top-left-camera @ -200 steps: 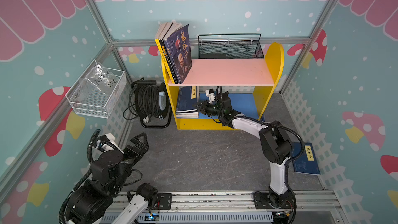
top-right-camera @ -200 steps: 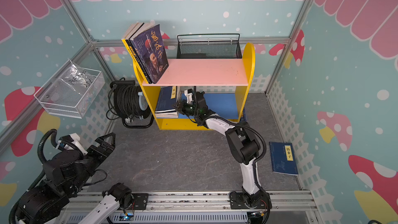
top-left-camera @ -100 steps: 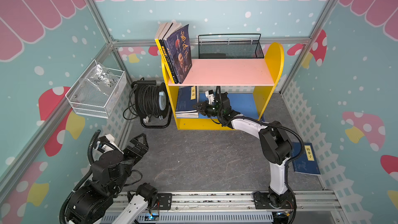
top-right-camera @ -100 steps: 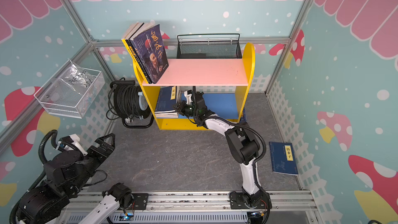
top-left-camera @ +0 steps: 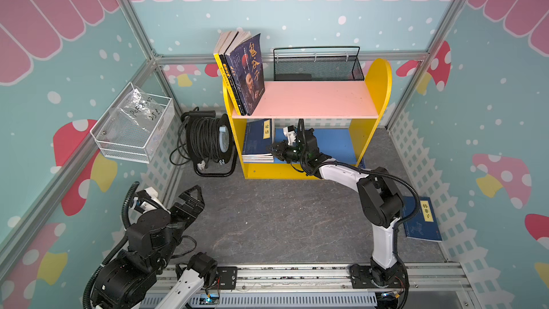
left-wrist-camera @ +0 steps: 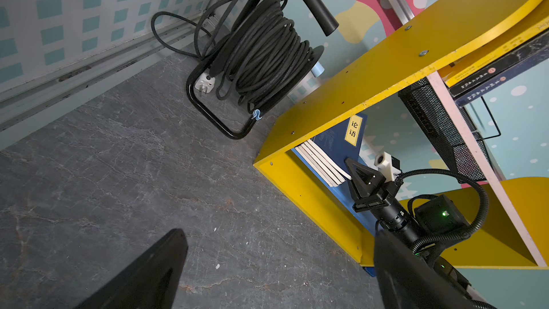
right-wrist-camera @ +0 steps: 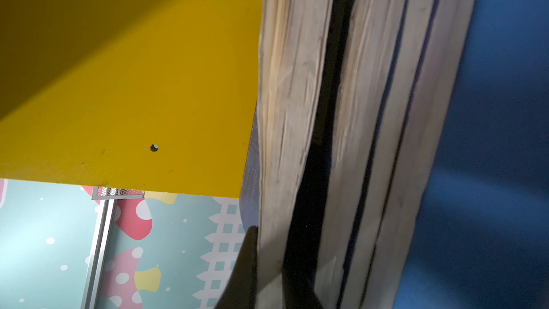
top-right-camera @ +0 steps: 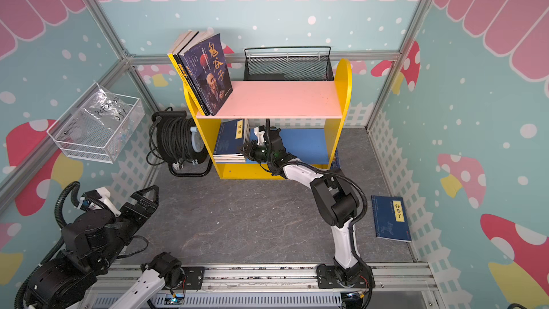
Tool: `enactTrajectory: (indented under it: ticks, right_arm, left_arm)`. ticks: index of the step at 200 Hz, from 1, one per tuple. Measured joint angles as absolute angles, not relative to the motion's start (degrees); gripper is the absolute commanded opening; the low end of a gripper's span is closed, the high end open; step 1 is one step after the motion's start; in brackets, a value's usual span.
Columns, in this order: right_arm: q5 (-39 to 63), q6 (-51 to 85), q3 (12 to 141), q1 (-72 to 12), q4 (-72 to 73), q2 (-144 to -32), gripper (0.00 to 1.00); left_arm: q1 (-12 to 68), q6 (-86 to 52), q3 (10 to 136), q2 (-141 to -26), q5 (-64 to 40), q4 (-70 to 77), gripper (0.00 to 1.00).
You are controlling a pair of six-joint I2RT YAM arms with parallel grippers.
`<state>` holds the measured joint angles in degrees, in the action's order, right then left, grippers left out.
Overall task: Stacking books/files
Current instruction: Place the book on the bookshelf.
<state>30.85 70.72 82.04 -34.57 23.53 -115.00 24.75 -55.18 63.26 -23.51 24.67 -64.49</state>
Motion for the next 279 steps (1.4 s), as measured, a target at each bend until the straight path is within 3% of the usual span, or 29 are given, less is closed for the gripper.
enactTrajectory:
  ticks: [18, 26, 38, 68, 137, 201, 279]
  right_arm:
    - [30.9, 70.7, 82.0, -34.6, 23.5, -115.0, 0.03]
    - [30.8, 70.7, 82.0, -34.6, 23.5, -115.0, 0.11]
    - [30.7, 70.7, 82.1, -34.6, 23.1, -115.0, 0.34]
    - [30.2, 69.8, 82.9, -35.0, 22.0, -114.3, 0.52]
    - [27.2, 68.6, 84.2, -35.7, 17.1, -113.0, 0.6]
    - [24.8, 67.0, 84.2, -35.8, 14.0, -111.6, 0.62]
    - [15.8, 61.2, 81.4, -35.6, 1.0, -104.9, 0.78]
  left_arm:
    - [24.8, -55.4, 63.1, -23.4, 24.7, -64.5, 0.99]
    - [24.8, -55.4, 63.0, -23.3, 24.6, -64.5, 0.99]
    - [24.8, -55.6, 62.8, -23.2, 24.6, -64.5, 0.99]
    - [24.8, -56.0, 62.3, -22.5, 24.6, -64.5, 0.99]
    - [24.8, -56.2, 62.3, -22.4, 24.7, -64.5, 0.99]
    - [24.8, -56.2, 61.5, -22.4, 24.4, -64.3, 0.99]
    - [24.8, -53.7, 61.4, -27.8, 22.6, -60.4, 0.99]
